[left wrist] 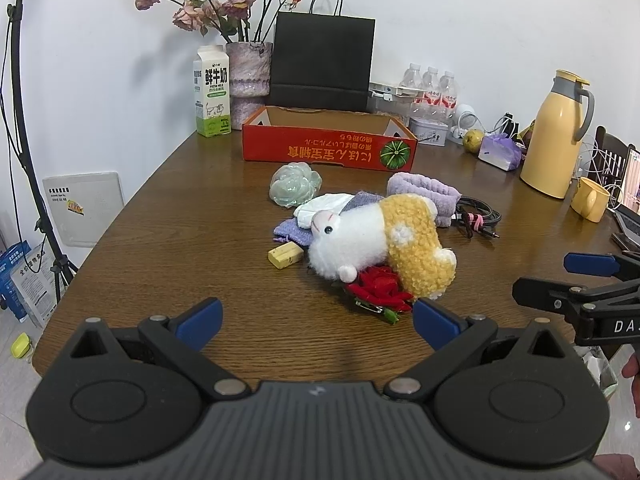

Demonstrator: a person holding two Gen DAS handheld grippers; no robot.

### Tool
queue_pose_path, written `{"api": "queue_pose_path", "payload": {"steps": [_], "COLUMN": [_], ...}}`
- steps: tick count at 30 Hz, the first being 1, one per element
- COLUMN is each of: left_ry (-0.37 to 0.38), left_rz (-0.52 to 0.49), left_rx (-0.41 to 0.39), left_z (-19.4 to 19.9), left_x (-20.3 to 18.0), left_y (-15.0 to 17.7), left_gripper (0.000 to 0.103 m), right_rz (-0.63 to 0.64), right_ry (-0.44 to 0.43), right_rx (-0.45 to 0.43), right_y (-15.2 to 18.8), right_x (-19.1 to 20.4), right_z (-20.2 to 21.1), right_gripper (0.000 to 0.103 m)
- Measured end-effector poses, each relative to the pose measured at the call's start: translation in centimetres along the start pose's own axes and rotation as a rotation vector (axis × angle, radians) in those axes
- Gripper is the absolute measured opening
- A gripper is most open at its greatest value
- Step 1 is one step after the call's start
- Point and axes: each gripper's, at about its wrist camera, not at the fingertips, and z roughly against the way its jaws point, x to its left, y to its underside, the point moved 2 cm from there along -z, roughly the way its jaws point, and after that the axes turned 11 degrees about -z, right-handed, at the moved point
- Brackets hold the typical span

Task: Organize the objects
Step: 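Grasp the red rose with the left tool while the right tool grasps the plush toy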

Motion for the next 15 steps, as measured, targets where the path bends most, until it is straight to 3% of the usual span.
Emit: {"api": "queue_pose_path", "payload": {"steps": [15], "left_ry": [0.021], "left_rz": [0.004], "left_rx": [0.034], "left_z": [-3.0], "left_x": [-0.7], "left_y": [-0.5], "left_gripper": [0.103], "right_rz": [-0.015], "right_ry": [0.032], "right_rx": [0.022], "right_y": [0.0], "right_x": [-2.7], "right_z": [-2.2], "right_gripper": [0.103]}}
